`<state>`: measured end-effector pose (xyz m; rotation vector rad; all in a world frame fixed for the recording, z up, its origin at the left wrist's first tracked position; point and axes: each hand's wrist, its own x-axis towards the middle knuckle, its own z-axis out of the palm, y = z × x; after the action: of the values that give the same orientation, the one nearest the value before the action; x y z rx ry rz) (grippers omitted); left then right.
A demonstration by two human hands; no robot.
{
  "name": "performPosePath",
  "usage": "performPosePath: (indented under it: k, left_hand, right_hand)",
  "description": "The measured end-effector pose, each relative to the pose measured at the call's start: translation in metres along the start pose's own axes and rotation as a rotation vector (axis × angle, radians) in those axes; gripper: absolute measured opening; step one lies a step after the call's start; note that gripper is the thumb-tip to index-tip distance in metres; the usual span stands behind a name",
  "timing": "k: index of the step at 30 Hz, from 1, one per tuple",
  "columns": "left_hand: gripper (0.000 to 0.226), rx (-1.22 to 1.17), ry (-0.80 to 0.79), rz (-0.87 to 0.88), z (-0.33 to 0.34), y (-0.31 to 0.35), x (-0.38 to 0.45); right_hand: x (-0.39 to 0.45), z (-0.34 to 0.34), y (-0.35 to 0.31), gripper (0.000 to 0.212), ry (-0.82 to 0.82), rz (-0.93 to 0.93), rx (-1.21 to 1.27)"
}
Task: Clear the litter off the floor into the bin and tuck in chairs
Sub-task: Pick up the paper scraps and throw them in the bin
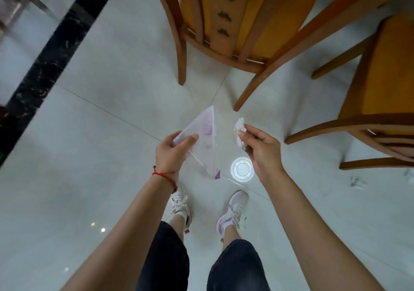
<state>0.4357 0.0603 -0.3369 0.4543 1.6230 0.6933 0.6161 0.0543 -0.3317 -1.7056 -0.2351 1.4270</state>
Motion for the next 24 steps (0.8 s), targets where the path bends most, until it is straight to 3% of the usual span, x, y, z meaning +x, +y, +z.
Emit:
performPosePath:
  k: [3,16,20,24]
  left_hand:
    - [0.051,-0.005,-0.002,0.013,-0.012,0.022,-0.035]
    - [0.040,-0.175,0.126,0.088,-0.072,0.082,-0.143]
    - [0.029,-0.277,0.216,0.129,-0.088,0.078,-0.175]
    - [0.032,-0.428,0.334,0.142,-0.101,0.066,-0.200]
  right_hand:
    - [-0.036,0.012,-0.025,0.030,0.002,0.010,0.016]
    - [-0.154,0.047,-0.097,0.033,-0.097,0.034,0.023]
    - [-0.173,0.051,-0.108,0.030,-0.171,0.027,-0.039]
    - [-0.186,0.060,-0.111,0.035,-0.271,0.029,-0.120]
